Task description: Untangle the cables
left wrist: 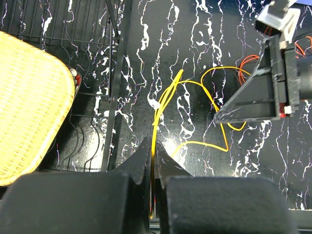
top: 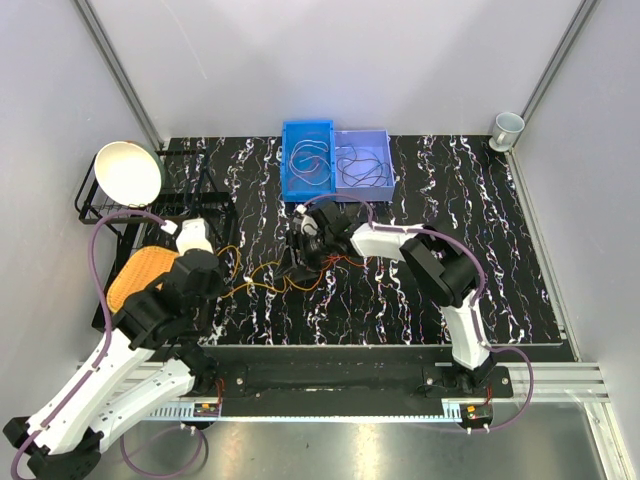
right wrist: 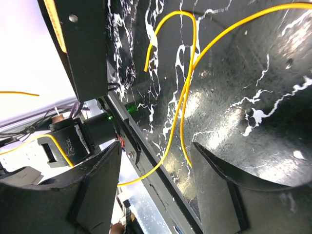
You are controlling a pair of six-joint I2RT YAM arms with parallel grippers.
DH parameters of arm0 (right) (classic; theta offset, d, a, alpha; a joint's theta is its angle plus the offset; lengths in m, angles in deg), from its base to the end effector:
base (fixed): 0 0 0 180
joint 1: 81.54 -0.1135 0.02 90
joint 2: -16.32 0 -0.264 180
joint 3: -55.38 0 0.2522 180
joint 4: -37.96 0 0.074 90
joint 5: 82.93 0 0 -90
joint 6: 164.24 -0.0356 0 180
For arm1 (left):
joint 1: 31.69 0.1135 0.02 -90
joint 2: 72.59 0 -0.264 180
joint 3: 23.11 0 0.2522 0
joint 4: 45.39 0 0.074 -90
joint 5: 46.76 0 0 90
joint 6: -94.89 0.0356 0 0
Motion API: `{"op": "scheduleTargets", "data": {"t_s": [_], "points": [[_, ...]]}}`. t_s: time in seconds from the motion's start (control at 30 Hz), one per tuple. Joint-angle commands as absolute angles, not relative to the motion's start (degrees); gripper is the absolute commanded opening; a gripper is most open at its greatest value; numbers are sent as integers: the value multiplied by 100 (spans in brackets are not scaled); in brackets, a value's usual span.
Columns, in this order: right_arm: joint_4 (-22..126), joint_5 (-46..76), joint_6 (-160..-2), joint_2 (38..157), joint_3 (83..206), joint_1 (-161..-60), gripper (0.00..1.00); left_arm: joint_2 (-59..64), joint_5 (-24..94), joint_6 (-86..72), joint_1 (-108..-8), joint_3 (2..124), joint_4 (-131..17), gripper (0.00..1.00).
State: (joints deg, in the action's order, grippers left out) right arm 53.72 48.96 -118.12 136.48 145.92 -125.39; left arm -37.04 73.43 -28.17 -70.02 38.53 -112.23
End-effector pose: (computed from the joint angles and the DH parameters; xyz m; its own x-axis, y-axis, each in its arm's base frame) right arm 0.3026 0.3237 0.1456 -0.9619 -0.2085 -0.1769 -0.2597 0.4946 0.8294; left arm 0.0982 -0.0548 0.3095 -0.5586 -0.1595 -0.8140 -0.0805 0.9871 -0.1382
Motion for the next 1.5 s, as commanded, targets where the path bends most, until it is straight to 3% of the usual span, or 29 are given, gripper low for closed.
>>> {"op": "scheduleTargets", "data": {"t_s": [0.0, 0.2, 0.43, 0.53, 0.6, 0.83, 0.9, 0.93, 0.97, 1.07, 1.47], "points": [[5216, 5110, -11985, 13726, 14579, -12654, 64, -3664, 7321, -2789, -6975, 3952, -10978, 0], [5216, 5163, -12047, 13796, 14587, -12715, 61, -3664, 7321, -2781, -6984, 3952, -10978, 0], [4988, 5215, -12082, 13902, 14500, -12759, 45, -3673, 7321, -2781, -6984, 3952, -10986, 0], [4988, 5233, -12082, 13876, 14526, -12777, 35, -3664, 7312, -2781, -6975, 3952, -10978, 0], [4988, 5242, -12100, 13867, 14543, -12777, 22, -3673, 7312, -2789, -6984, 3943, -10987, 0], [4988, 5303, -12144, 13814, 14622, -12777, 0, -3673, 7312, -2781, -6984, 3952, -10978, 0], [4988, 5321, -12152, 13770, 14657, -12777, 0, -3682, 7251, -2754, -6975, 3952, -10969, 10], [4988, 5330, -12161, 13700, 14675, -12777, 0, -3690, 7225, -2737, -6975, 3952, -10969, 19], [4996, 5373, -12187, 13656, 14701, -12777, 0, -3691, 7198, -2719, -6975, 3952, -10943, 39], [5049, 5505, -12266, 13445, 14894, -12724, 0, -3743, 7154, -2693, -6984, 3935, -10916, 57], [5787, 5945, -12372, 12364, 16028, -12074, 0, -3796, 7128, -2675, -6984, 3935, -10899, 61]]}}
